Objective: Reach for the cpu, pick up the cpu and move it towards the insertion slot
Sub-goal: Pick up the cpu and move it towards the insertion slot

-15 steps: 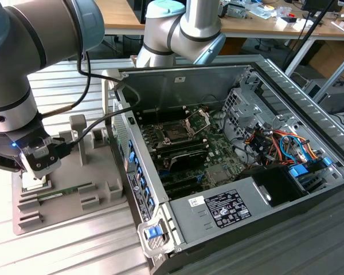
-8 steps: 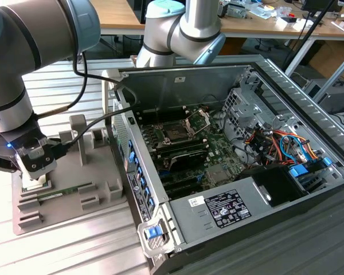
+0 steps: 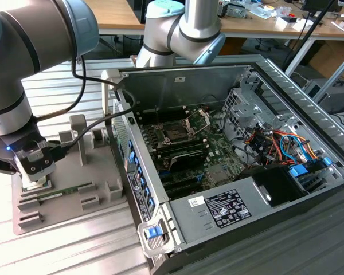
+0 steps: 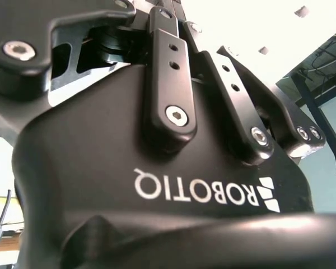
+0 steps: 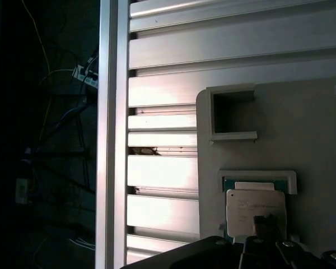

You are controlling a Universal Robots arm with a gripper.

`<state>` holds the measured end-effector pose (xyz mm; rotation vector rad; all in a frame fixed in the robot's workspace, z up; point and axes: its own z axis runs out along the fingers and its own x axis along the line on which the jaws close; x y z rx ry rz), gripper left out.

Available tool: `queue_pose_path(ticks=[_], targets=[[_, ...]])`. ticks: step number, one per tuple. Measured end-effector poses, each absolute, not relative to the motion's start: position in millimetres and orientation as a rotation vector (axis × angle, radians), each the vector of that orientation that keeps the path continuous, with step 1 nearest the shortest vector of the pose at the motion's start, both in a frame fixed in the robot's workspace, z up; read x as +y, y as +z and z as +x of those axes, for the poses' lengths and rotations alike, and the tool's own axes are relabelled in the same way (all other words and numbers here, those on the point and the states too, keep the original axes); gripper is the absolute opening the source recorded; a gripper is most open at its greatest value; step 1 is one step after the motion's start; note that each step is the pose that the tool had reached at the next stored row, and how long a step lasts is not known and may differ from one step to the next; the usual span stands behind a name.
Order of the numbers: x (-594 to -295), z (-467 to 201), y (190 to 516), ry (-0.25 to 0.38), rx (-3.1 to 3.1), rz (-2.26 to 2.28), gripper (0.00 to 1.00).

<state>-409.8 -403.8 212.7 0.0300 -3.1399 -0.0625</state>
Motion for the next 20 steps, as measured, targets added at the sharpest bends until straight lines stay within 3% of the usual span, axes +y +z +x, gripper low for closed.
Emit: queue_pose_path(ticks=[20], targets=[[-395.1,-415.4,204.2,-0.062,-3.139,0.062,0.11]])
